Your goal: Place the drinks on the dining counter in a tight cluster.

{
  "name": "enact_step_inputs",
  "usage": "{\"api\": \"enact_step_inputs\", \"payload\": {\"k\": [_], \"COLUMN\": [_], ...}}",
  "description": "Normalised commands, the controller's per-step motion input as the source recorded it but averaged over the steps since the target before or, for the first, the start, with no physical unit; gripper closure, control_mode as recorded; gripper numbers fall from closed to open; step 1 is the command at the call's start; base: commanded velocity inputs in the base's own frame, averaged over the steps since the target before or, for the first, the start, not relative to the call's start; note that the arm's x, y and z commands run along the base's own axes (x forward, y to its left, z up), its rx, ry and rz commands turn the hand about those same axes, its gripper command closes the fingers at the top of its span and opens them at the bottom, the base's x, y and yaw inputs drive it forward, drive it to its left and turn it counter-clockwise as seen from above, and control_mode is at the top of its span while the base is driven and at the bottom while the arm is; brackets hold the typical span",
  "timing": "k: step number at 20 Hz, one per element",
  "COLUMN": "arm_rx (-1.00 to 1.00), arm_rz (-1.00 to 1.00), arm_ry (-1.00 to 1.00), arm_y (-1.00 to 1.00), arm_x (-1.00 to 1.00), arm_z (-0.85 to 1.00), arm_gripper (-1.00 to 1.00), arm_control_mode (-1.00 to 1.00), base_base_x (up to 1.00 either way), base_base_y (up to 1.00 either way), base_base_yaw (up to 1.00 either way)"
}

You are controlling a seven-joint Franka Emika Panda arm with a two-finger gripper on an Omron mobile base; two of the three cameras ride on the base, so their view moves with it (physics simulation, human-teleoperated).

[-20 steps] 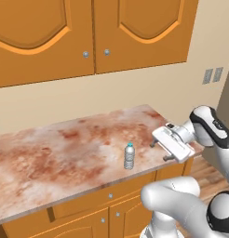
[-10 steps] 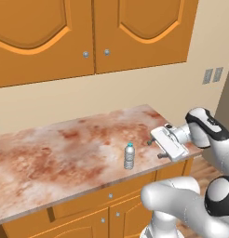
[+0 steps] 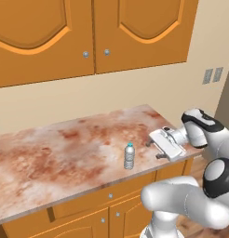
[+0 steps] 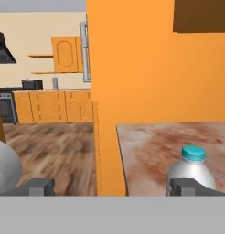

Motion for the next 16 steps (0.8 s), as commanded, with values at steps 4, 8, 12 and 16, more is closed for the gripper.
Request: {"api": "enact_step_inputs", "payload": {"k": [4,8,12,16], "arm_rx": [0.01,0.00,0.00,0.00], "arm_rz": [0.04,0.00,0.00,0.00], "arm_ry": [0.02,0.03,0.02,0.02], "arm_y": [0.00,0.00,0.00,0.03], "arm_x": [0.25,0.32,0.30,0.10], "arm_z": [-0.10,-0.07,-0.09,-0.13], "arm_gripper": [-1.00,-1.00,-1.00,-1.00], "arm_control_mode": [-1.00,-1.00,-1.00,-1.00], "base_base_x": [0.00,0.00,0.00,0.00], "base_base_y": [0.00,0.00,0.00,0.00], "base_base_yaw": [0.00,0.00,0.00,0.00]}}
